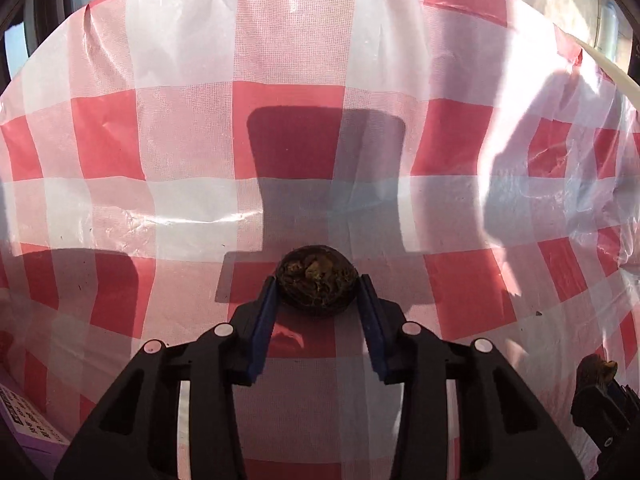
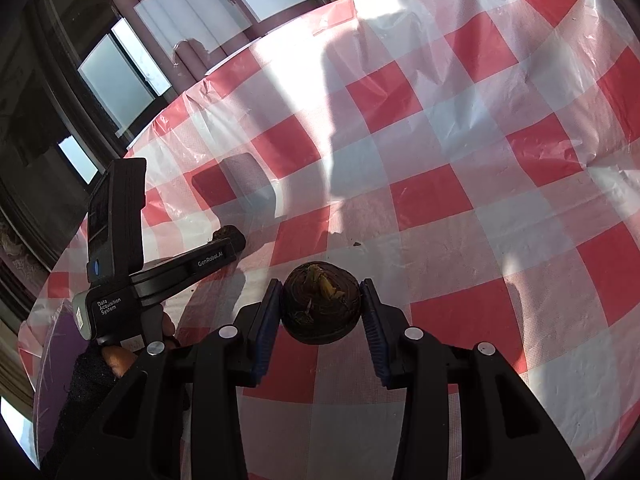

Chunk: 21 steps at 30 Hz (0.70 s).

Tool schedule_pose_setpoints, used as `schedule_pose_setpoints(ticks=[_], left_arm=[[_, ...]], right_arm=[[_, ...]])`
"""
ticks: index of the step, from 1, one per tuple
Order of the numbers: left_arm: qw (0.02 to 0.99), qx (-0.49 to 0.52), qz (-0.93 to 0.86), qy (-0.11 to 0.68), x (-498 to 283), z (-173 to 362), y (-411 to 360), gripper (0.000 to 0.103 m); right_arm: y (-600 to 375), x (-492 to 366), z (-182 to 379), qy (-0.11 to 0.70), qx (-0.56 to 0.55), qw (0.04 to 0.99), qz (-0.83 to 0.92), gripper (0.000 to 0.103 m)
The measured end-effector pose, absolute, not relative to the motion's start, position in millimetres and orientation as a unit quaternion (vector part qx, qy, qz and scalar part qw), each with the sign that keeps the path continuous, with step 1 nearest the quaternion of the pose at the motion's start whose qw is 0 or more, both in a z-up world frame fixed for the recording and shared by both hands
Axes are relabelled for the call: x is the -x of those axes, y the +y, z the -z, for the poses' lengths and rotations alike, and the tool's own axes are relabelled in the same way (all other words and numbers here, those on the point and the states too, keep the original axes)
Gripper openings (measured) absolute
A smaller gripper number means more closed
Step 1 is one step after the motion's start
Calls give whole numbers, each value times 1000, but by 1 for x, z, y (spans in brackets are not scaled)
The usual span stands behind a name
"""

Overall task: Organize fruits
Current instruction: 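Carry both mangosteens in both grippers over the box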

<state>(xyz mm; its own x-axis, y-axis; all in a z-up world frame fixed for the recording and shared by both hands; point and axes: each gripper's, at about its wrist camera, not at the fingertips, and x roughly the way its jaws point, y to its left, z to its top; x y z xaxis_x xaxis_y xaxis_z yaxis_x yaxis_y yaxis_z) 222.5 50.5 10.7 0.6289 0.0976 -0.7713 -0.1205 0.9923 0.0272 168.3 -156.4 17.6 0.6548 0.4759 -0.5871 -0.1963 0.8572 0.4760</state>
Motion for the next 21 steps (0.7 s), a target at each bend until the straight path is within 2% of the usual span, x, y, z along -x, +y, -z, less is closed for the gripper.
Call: schedule_pose_setpoints(ticks=[11,14,21], left_arm=[[916,114,11,384,-45,-17,50,40],[910,150,21,385,-31,-11,60,40],[903,156,40,398,-47,-5,57,40]], right_arm=[[-156,-168,-18,368,-187,890,-194,40],[-156,-167,-18,368,-185,890,-195,40],[-156,-167,-18,369,-183,889,-197,40]])
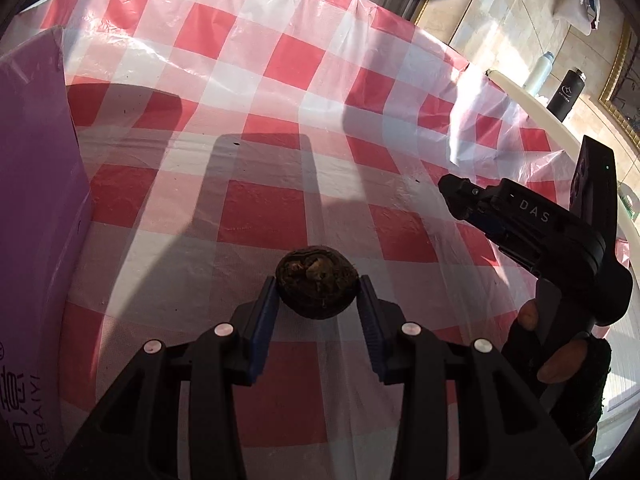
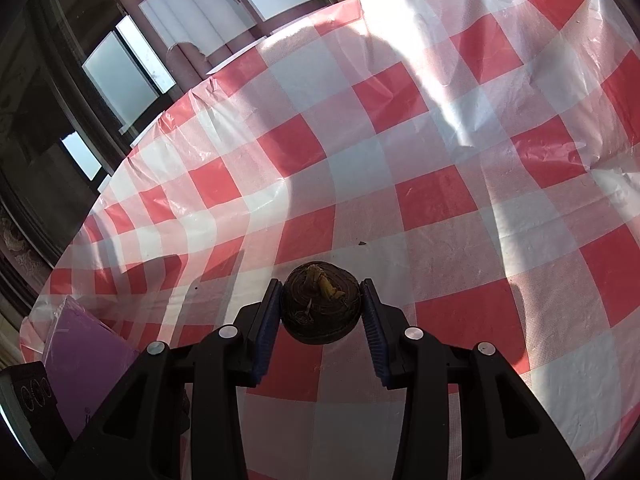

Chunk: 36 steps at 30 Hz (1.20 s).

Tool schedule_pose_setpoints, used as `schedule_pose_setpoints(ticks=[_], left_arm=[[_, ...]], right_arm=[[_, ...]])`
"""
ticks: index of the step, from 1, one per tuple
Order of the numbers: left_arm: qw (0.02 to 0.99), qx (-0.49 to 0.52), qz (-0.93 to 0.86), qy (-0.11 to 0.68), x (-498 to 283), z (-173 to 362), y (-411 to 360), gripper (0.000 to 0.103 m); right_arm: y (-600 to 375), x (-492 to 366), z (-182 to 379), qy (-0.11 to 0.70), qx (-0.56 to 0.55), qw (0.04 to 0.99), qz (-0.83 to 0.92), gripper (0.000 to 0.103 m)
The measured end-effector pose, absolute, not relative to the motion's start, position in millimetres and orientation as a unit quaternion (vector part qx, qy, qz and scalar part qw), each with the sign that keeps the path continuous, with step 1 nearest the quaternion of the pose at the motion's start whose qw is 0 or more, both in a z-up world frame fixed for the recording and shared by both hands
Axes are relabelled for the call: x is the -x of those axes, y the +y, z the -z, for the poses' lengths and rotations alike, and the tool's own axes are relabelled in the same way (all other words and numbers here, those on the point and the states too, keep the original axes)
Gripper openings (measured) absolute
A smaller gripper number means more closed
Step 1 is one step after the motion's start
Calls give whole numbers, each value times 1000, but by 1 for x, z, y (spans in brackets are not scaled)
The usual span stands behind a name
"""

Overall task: Organize fruits
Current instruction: 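Carry both mangosteens in both grippers over the box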

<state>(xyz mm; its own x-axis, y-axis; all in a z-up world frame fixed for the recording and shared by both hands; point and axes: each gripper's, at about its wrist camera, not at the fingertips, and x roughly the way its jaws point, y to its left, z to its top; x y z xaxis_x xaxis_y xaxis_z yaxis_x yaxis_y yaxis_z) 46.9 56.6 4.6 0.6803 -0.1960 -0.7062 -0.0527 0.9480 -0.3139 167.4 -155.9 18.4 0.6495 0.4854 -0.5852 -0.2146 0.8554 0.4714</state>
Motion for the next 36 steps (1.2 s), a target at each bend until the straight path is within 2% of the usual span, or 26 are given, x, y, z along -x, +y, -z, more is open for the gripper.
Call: schedule_pose_setpoints(ticks=[19,28,36], left_arm=[[904,171,23,391,-43,-8,61,40],[924,112,-1,365,18,-21,46,40],[941,88,2,328,72,-53,41,40]], right_arm=[[-159,-159,-20,377,-196,891,-157,40],[-158,-52,-20,358,-234,889,-167,40],[-145,-8,-24,357,-217,891,-180,40]])
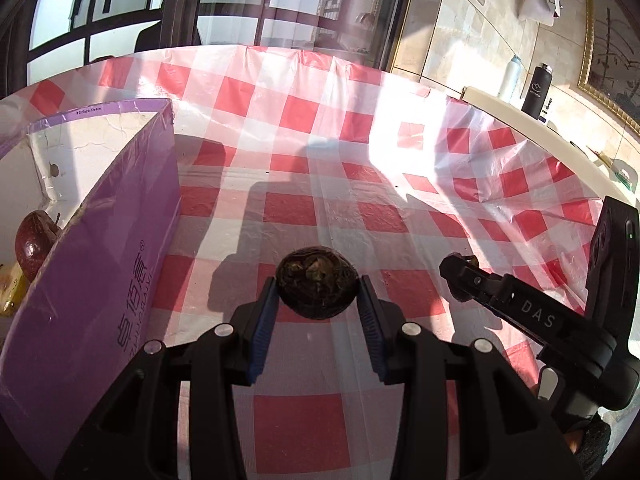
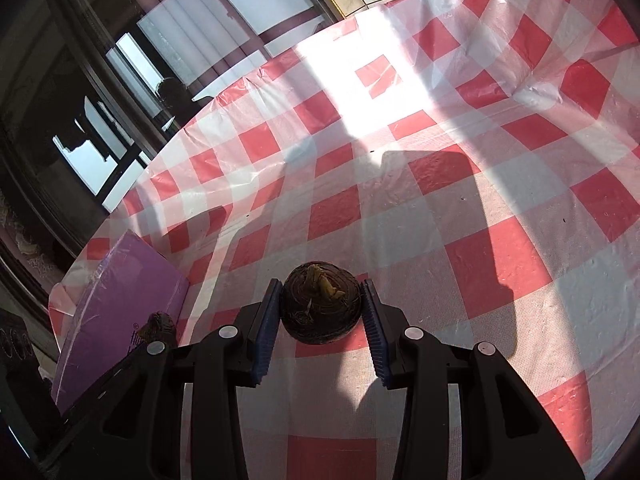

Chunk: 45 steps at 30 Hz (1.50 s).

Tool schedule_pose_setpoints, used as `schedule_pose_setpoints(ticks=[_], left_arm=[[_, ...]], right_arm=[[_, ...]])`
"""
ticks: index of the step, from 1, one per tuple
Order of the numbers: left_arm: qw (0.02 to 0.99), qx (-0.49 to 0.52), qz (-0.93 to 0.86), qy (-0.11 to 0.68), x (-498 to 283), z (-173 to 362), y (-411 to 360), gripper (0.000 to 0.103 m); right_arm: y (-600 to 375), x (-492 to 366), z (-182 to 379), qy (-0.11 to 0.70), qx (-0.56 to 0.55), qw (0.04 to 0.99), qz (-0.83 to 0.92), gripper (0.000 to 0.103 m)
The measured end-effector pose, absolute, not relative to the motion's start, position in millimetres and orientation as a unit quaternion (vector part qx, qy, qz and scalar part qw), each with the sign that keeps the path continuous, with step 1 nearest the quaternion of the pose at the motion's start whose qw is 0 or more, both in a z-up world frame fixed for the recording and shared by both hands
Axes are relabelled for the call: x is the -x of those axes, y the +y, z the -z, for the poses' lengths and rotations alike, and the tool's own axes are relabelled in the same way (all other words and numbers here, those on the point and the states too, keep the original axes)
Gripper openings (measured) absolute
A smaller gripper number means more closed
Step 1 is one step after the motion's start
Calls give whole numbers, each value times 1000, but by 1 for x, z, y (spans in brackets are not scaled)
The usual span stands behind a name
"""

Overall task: Organize fruits
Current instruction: 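Carry both mangosteens in both grippers over the box, then lower both mangosteens into the box and open both grippers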

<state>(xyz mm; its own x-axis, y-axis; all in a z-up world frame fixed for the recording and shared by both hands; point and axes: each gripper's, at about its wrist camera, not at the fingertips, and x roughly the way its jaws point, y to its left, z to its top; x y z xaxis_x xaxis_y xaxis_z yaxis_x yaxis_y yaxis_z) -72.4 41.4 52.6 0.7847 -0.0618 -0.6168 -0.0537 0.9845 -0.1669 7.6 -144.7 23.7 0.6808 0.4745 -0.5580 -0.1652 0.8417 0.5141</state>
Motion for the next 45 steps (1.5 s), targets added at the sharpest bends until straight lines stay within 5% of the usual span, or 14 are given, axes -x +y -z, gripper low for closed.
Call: schedule_pose_setpoints(ticks=[14,22,45], left_arm=[[972,91,-60,208,150,-142,98,40],[958,102,-165,209,173,-150,186,40],[844,119,-114,511,99,-81,268,41]], right_arm=[[-54,35,-96,297,-154,892,-305,40],[24,52,-123,277,-99,877,-379,40],[185,26,-77,389,329,791,-339,40]])
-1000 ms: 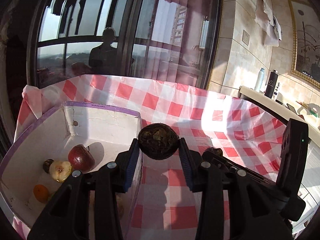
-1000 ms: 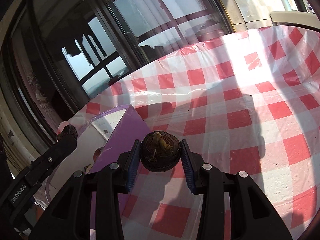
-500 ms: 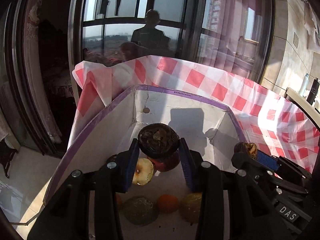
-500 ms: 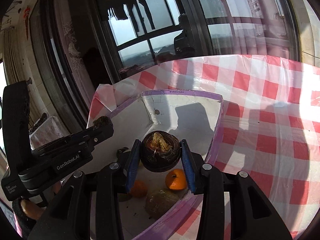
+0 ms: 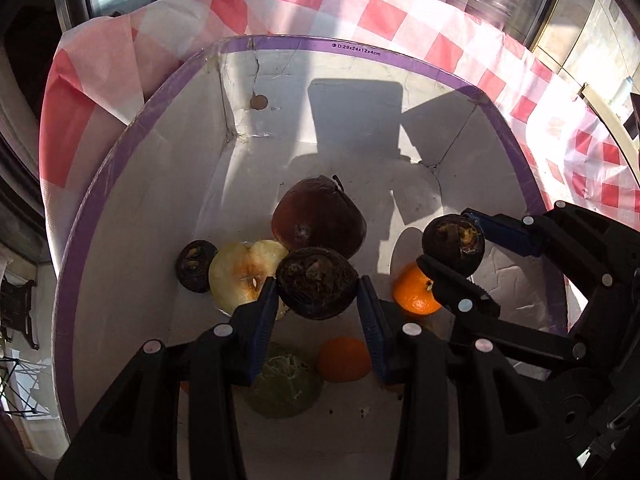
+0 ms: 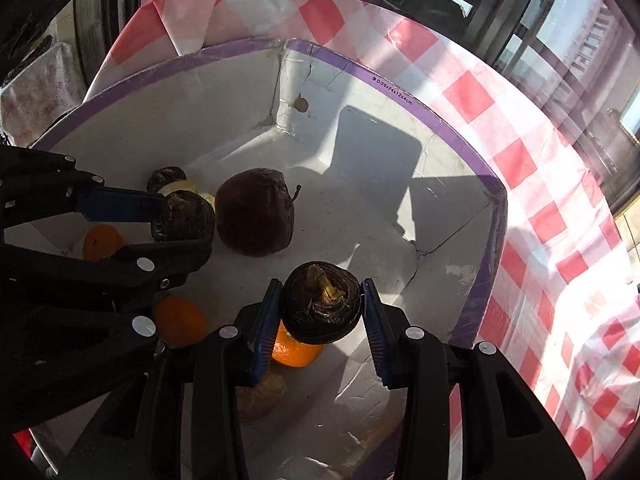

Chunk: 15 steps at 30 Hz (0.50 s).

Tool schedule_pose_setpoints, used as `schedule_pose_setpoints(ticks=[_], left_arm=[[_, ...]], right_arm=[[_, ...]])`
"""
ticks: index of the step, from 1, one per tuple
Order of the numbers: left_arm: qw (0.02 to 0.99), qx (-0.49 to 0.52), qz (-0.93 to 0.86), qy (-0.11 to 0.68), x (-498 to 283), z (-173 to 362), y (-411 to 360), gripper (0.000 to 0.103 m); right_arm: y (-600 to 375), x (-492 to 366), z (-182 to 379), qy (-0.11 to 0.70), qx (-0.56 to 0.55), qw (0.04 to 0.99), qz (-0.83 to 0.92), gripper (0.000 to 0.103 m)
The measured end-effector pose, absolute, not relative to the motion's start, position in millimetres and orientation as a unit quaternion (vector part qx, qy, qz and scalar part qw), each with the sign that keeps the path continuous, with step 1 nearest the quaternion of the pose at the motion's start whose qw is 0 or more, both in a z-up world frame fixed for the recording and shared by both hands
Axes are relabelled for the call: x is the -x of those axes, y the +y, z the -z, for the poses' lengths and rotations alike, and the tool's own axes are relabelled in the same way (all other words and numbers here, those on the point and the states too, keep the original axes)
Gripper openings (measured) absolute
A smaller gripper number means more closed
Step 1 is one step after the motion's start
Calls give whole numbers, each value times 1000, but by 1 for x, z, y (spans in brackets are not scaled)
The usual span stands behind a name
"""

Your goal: Organize fruits

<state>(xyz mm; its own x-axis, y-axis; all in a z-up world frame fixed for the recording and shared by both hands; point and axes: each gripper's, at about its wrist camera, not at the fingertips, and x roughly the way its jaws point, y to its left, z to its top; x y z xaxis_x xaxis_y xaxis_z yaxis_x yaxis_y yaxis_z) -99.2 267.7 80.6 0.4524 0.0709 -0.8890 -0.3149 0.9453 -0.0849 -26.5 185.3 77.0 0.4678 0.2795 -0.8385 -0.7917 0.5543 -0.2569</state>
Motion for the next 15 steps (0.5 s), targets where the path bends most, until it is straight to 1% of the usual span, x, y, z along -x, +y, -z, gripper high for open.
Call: schedule_pose_setpoints(ticks=[5,9,15], left_arm=[[843,134,-108,510,102,-78,271,41],[845,133,-108,506,104,-80,269,41],[848,139,-108,500,108,-83,271,42]], right_arm=[[187,26,-74,386,339,790,-335,40],[189,30,-72,379,344,792,-332,45],[189,29,-71,379,339,795,-331,48]])
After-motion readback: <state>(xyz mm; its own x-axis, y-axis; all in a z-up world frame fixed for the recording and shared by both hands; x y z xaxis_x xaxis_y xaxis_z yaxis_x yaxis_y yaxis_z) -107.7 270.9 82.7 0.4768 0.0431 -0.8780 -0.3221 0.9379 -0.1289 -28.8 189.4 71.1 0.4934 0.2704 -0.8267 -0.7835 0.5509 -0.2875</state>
